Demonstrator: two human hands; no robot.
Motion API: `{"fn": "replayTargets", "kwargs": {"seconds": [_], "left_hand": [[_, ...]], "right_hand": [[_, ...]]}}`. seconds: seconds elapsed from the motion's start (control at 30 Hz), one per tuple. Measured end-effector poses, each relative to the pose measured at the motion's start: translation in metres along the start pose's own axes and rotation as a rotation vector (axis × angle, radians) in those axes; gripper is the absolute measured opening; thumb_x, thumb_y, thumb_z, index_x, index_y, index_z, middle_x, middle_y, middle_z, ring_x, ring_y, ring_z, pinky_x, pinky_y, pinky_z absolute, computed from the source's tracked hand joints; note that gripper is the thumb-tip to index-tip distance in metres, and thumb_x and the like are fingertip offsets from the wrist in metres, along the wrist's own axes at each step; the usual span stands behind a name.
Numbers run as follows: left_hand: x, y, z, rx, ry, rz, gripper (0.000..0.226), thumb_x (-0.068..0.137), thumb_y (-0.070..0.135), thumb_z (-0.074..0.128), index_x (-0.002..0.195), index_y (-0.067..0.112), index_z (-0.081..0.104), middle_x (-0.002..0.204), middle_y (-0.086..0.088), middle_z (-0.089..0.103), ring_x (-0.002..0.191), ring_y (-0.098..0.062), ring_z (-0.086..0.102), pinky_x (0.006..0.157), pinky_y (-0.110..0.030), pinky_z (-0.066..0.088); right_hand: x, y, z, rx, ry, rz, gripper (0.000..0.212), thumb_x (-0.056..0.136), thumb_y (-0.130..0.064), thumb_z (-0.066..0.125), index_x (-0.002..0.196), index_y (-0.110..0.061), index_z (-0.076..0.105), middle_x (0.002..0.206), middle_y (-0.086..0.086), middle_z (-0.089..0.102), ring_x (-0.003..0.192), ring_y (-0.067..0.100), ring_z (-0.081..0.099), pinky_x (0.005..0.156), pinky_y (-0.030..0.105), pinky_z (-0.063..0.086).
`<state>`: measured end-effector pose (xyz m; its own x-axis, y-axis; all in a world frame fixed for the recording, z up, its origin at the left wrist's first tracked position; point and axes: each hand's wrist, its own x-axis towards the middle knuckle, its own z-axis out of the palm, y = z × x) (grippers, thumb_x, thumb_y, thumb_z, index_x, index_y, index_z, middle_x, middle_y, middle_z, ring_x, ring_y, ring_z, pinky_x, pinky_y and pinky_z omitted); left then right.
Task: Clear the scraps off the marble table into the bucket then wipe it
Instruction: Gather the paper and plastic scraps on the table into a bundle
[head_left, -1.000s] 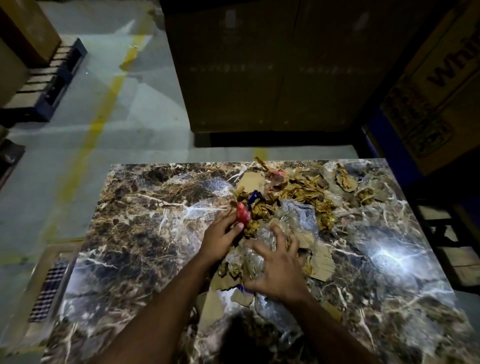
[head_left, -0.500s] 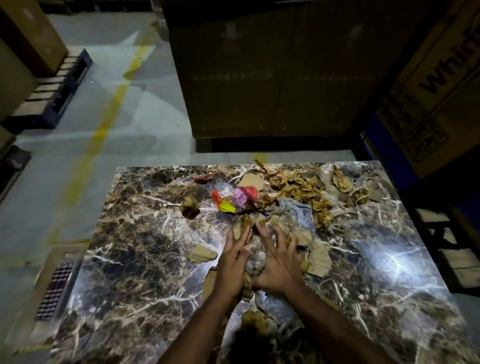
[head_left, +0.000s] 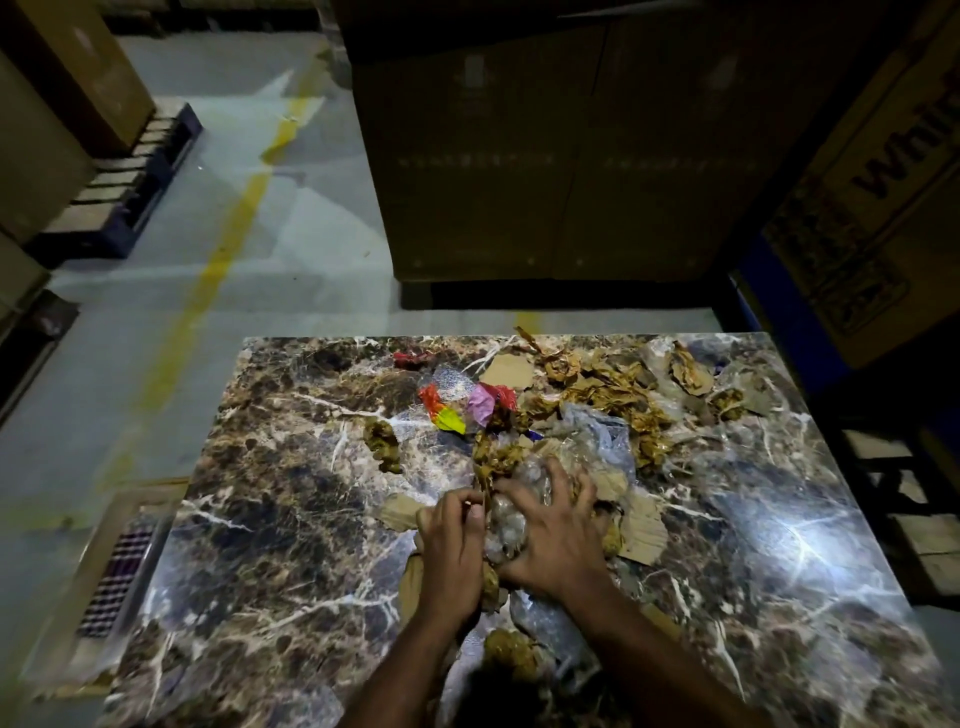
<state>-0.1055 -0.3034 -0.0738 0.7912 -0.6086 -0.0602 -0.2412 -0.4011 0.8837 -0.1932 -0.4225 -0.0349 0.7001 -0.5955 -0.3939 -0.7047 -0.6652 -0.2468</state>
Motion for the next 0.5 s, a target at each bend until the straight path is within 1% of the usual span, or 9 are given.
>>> {"fn": "replayTargets", "kwargs": {"seconds": [0.03, 0.07, 0.13, 0.17, 0.2, 0.3, 0.33, 0.4, 0.5], "left_hand": [[0.005, 0.0, -0.003, 0.037, -0.024, 0.005, 0.036, 0.093, 0.069, 0.022, 0.102, 0.048, 0.05, 0.105, 0.033, 0.044, 0.108, -0.016, 0.04, 0.086, -0.04, 0.039], [0.012, 0.0, -0.008, 0.07, -0.036, 0.016, 0.046, 0.091, 0.072, 0.021, 0.103, 0.043, 0.054, 0.104, 0.032, 0.045, 0.113, -0.015, 0.039, 0.088, -0.037, 0.035], [0.025, 0.001, -0.018, 0.116, -0.007, 0.029, 0.07, 0.087, 0.076, 0.018, 0.101, 0.028, 0.067, 0.109, 0.022, 0.05, 0.115, -0.004, 0.029, 0.09, -0.028, 0.021], [0.034, 0.001, -0.024, 0.124, 0.028, 0.024, 0.07, 0.087, 0.074, 0.02, 0.098, 0.025, 0.069, 0.112, 0.016, 0.05, 0.113, -0.001, 0.025, 0.092, -0.027, 0.017], [0.043, 0.001, -0.031, 0.126, 0.072, 0.012, 0.066, 0.086, 0.072, 0.022, 0.097, 0.025, 0.068, 0.114, 0.012, 0.048, 0.114, -0.002, 0.024, 0.095, -0.03, 0.017], [0.079, -0.006, -0.053, 0.146, 0.227, -0.001, 0.049, 0.088, 0.066, 0.032, 0.105, 0.029, 0.06, 0.121, 0.011, 0.046, 0.128, -0.016, 0.03, 0.106, -0.045, 0.026], [0.096, -0.009, -0.06, 0.166, 0.247, 0.009, 0.049, 0.088, 0.065, 0.032, 0.111, 0.031, 0.058, 0.127, 0.009, 0.047, 0.132, -0.019, 0.03, 0.109, -0.048, 0.024], [0.135, -0.012, -0.07, 0.195, 0.179, 0.036, 0.053, 0.089, 0.066, 0.032, 0.125, 0.034, 0.055, 0.143, 0.004, 0.045, 0.139, -0.025, 0.027, 0.113, -0.053, 0.021], [0.194, -0.012, -0.071, 0.332, -0.072, 0.129, 0.053, 0.095, 0.064, 0.035, 0.143, 0.044, 0.043, 0.161, 0.004, 0.031, 0.148, -0.025, 0.019, 0.116, -0.057, 0.018]], "right_hand": [[0.0, 0.0, 0.0, -0.004, -0.002, 0.006, 0.1, 0.062, -0.072, 0.071, 0.145, -0.063, 0.016, 0.167, 0.0, -0.008, 0.15, 0.047, -0.006, 0.11, 0.078, 0.023], [0.001, 0.0, 0.001, -0.001, 0.002, 0.012, 0.101, 0.061, -0.074, 0.072, 0.145, -0.063, 0.017, 0.167, 0.0, -0.008, 0.15, 0.047, -0.006, 0.11, 0.079, 0.022], [0.001, 0.0, 0.002, 0.008, 0.001, 0.02, 0.103, 0.059, -0.077, 0.072, 0.145, -0.064, 0.016, 0.168, -0.001, -0.008, 0.15, 0.046, -0.005, 0.11, 0.08, 0.021], [0.002, 0.0, 0.003, 0.011, 0.0, 0.021, 0.104, 0.059, -0.078, 0.072, 0.145, -0.064, 0.016, 0.168, -0.002, -0.008, 0.151, 0.046, -0.005, 0.11, 0.08, 0.02], [0.002, 0.0, 0.003, 0.013, 0.003, 0.023, 0.105, 0.059, -0.078, 0.073, 0.146, -0.064, 0.016, 0.168, -0.002, -0.009, 0.151, 0.045, -0.005, 0.111, 0.08, 0.019], [0.002, 0.0, 0.005, 0.022, 0.009, 0.03, 0.108, 0.058, -0.075, 0.075, 0.147, -0.064, 0.014, 0.168, -0.003, -0.01, 0.151, 0.044, -0.006, 0.112, 0.079, 0.019], [0.002, 0.0, 0.005, 0.021, 0.01, 0.031, 0.108, 0.058, -0.075, 0.075, 0.147, -0.064, 0.014, 0.168, -0.003, -0.01, 0.151, 0.044, -0.006, 0.112, 0.079, 0.019], [0.002, 0.001, 0.005, 0.027, 0.015, 0.03, 0.109, 0.057, -0.074, 0.075, 0.147, -0.065, 0.014, 0.168, -0.004, -0.011, 0.151, 0.043, -0.006, 0.112, 0.079, 0.019], [0.003, 0.004, 0.009, 0.05, 0.023, 0.029, 0.109, 0.056, -0.074, 0.073, 0.146, -0.067, 0.013, 0.167, -0.007, -0.012, 0.151, 0.042, -0.008, 0.112, 0.079, 0.018]]}}
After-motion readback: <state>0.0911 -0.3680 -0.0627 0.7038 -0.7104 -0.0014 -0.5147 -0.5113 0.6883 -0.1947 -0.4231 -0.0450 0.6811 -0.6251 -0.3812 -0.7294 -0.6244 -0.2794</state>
